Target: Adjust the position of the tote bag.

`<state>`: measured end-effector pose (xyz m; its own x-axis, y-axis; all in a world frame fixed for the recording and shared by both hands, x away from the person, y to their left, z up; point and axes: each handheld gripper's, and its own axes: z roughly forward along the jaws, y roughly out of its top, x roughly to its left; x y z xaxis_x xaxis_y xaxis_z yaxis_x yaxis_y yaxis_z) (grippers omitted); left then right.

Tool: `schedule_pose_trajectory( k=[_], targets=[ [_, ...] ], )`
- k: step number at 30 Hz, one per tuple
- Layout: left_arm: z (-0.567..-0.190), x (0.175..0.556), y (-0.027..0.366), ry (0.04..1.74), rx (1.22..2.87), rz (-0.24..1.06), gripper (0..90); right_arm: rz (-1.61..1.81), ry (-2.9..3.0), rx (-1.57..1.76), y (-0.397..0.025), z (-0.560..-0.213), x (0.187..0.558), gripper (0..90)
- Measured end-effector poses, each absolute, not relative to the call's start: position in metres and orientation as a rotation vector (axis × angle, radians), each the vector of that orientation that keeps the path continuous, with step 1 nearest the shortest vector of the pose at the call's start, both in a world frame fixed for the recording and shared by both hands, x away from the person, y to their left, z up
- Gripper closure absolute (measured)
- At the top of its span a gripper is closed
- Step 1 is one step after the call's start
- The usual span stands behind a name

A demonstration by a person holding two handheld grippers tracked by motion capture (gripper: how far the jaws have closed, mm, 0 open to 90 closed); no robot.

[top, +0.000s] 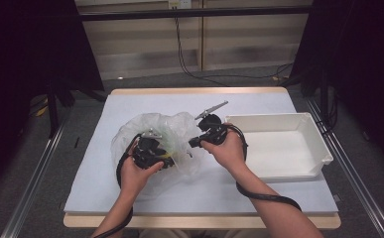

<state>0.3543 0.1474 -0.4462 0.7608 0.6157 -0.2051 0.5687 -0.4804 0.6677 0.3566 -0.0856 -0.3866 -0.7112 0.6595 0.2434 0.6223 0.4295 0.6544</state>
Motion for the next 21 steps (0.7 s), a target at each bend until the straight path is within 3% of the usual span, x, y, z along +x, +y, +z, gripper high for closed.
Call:
schedule_pose_trajectory(
  k=[1, 5, 6, 13, 21],
  targets=[
    [-0.447, 0.354, 0.146, 0.873, 2.197, 0.084, 48.4, 1.162, 2.615, 1.172, -0.086, -0.386, 0.357, 90.0],
    [-0.449, 0.349, 0.143, 0.811, 2.226, 0.041, 85.9, 1.172, 2.598, 1.204, -0.087, -0.387, 0.358, 90.0],
    [-0.449, 0.348, 0.143, 0.807, 2.231, 0.02, 90.0, 1.174, 2.581, 1.222, -0.087, -0.386, 0.359, 90.0],
    [-0.45, 0.333, 0.147, 0.768, 2.29, -0.109, 90.0, 1.162, 2.508, 1.302, -0.096, -0.391, 0.376, 90.0],
    [-0.454, 0.322, 0.145, 0.739, 2.311, -0.16, 90.0, 1.051, 2.491, 1.364, -0.102, -0.4, 0.402, 90.0]
  ],
)
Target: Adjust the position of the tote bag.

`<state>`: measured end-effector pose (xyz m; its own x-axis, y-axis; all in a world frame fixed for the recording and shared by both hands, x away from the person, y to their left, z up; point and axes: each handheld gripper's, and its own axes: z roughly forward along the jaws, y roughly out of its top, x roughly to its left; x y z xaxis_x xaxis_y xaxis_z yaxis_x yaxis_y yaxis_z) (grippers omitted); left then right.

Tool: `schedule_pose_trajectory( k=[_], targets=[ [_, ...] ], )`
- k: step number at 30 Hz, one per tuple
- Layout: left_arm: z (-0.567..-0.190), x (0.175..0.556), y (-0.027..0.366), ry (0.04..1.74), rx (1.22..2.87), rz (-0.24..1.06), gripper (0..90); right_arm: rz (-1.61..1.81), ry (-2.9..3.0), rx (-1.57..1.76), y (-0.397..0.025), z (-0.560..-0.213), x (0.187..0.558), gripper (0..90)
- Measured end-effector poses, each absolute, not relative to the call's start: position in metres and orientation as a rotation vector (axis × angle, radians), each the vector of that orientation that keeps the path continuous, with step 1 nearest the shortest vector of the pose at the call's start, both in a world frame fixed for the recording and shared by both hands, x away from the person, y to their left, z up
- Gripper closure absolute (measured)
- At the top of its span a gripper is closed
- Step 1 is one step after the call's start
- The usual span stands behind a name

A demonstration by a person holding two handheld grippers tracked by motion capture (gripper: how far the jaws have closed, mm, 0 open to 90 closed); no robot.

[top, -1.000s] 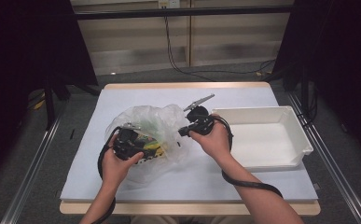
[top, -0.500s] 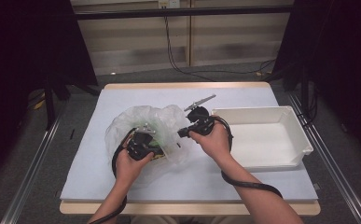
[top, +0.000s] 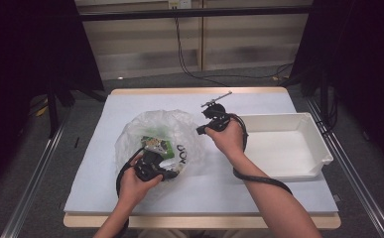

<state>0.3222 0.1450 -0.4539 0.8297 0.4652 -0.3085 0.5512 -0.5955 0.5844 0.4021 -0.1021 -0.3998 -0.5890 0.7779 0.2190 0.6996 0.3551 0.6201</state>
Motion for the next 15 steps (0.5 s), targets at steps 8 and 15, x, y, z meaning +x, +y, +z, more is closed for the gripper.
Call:
schedule_pose_trajectory(
  k=[8, 15],
  targets=[
    [-0.453, 0.316, 0.145, 0.724, 2.31, -0.164, 90.0, 1.013, 2.504, 1.366, -0.104, -0.407, 0.41, 90.0],
    [-0.451, 0.316, 0.149, 0.729, 2.295, -0.148, 90.0, 1.073, 2.501, 1.297, -0.104, -0.398, 0.395, 77.2]
  ],
)
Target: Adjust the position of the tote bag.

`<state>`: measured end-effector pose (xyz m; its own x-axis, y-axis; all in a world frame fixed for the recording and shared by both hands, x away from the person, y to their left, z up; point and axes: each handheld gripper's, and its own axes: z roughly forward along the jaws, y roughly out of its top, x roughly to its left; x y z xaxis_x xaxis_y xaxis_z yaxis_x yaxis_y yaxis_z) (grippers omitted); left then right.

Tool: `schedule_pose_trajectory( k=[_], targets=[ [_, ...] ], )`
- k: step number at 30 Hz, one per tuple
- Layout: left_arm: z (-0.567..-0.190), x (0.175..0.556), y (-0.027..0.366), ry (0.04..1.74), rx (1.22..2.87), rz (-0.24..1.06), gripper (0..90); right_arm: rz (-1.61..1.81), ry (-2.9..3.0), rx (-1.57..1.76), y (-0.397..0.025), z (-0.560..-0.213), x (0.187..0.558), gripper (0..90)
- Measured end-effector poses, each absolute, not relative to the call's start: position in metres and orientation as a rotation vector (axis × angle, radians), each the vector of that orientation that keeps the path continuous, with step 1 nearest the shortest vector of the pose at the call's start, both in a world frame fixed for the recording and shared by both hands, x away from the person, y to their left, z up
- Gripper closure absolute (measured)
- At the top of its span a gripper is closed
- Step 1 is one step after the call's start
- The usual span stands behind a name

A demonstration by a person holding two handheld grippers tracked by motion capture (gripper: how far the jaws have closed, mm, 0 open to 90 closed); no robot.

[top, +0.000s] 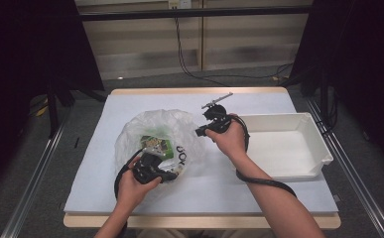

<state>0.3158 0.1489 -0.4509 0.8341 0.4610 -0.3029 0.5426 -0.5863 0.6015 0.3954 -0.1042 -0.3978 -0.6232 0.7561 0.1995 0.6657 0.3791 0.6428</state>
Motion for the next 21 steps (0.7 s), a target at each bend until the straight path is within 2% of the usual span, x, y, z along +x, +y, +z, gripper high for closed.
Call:
schedule_pose_trajectory(
  k=[2, 3, 10, 12, 21],
  targets=[
    [-0.451, 0.315, 0.148, 0.737, 2.29, -0.155, 90.0, 1.1, 2.501, 1.269, -0.107, -0.393, 0.389, 75.1],
    [-0.451, 0.315, 0.148, 0.74, 2.288, -0.155, 90.0, 1.103, 2.5, 1.26, -0.108, -0.39, 0.387, 69.1],
    [-0.45, 0.316, 0.147, 0.742, 2.301, -0.14, 90.0, 1.108, 2.508, 1.19, -0.116, -0.374, 0.374, 53.0],
    [-0.45, 0.316, 0.147, 0.753, 2.278, -0.151, 90.0, 1.122, 2.503, 1.185, -0.117, -0.371, 0.372, 45.8],
    [-0.452, 0.318, 0.148, 0.764, 2.286, -0.151, 90.0, 1.149, 2.535, 1.157, -0.106, -0.364, 0.368, 34.8]
  ],
)
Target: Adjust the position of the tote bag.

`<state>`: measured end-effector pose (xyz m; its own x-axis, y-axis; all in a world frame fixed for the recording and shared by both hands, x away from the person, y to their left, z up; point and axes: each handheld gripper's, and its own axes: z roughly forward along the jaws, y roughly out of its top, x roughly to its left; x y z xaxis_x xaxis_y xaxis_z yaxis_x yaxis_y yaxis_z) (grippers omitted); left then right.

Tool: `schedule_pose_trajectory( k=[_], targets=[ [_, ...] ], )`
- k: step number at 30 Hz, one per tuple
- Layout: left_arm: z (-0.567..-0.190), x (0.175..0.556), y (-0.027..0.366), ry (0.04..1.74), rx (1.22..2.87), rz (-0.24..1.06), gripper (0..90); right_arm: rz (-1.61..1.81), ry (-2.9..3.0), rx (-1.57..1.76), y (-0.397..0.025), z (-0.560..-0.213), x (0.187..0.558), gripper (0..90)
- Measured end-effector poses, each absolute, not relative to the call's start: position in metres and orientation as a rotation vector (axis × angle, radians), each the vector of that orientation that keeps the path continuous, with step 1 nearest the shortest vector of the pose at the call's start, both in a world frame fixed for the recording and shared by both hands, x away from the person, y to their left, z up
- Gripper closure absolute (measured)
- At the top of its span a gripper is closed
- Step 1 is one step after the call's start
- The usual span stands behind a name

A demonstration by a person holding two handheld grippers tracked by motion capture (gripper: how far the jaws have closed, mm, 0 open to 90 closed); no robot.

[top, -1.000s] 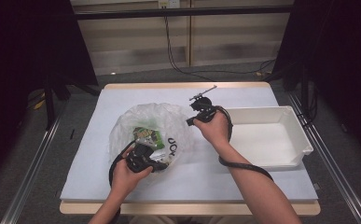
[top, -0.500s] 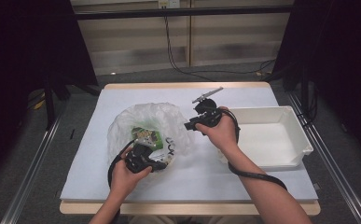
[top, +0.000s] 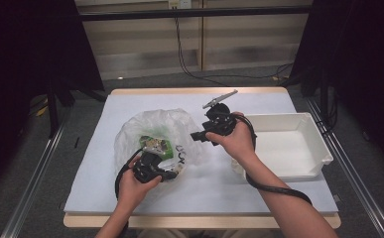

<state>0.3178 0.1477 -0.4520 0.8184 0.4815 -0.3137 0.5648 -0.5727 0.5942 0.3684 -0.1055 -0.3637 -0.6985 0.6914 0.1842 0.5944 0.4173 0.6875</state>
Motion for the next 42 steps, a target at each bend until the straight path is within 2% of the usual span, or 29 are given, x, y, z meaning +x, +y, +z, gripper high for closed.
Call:
schedule_pose_trajectory(
  k=[12, 19, 22, 25, 27, 28, 29, 30, 35, 42],
  targets=[
    [-0.456, 0.319, 0.145, 0.76, 2.294, -0.164, 90.0, 1.198, 2.514, 1.211, -0.1, -0.358, 0.37, 23.4],
    [-0.457, 0.319, 0.142, 0.771, 2.294, -0.155, 90.0, 1.124, 2.515, 1.193, -0.082, -0.357, 0.377, 22.6],
    [-0.458, 0.32, 0.141, 0.764, 2.292, -0.177, 90.0, 1.072, 2.487, 1.202, -0.073, -0.361, 0.385, 24.9],
    [-0.458, 0.318, 0.14, 0.766, 2.304, -0.159, 90.0, 1.067, 2.482, 1.242, -0.067, -0.367, 0.394, 38.1],
    [-0.457, 0.319, 0.141, 0.748, 2.319, -0.155, 90.0, 1.07, 2.456, 1.268, -0.064, -0.37, 0.4, 56.6],
    [-0.458, 0.317, 0.141, 0.744, 2.313, -0.167, 90.0, 1.081, 2.449, 1.271, -0.064, -0.371, 0.404, 62.4],
    [-0.458, 0.317, 0.141, 0.744, 2.313, -0.167, 90.0, 1.081, 2.449, 1.271, -0.064, -0.371, 0.404, 62.4],
    [-0.457, 0.315, 0.141, 0.749, 2.307, -0.174, 90.0, 1.082, 2.424, 1.313, -0.064, -0.374, 0.41, 73.1],
    [-0.456, 0.311, 0.142, 0.718, 2.309, -0.206, 90.0, 1.051, 2.413, 1.378, -0.068, -0.385, 0.429, 85.3],
    [-0.457, 0.305, 0.15, 0.71, 2.314, -0.232, 90.0, 0.991, 2.401, 1.428, -0.078, -0.396, 0.444, 87.7]
  ],
)
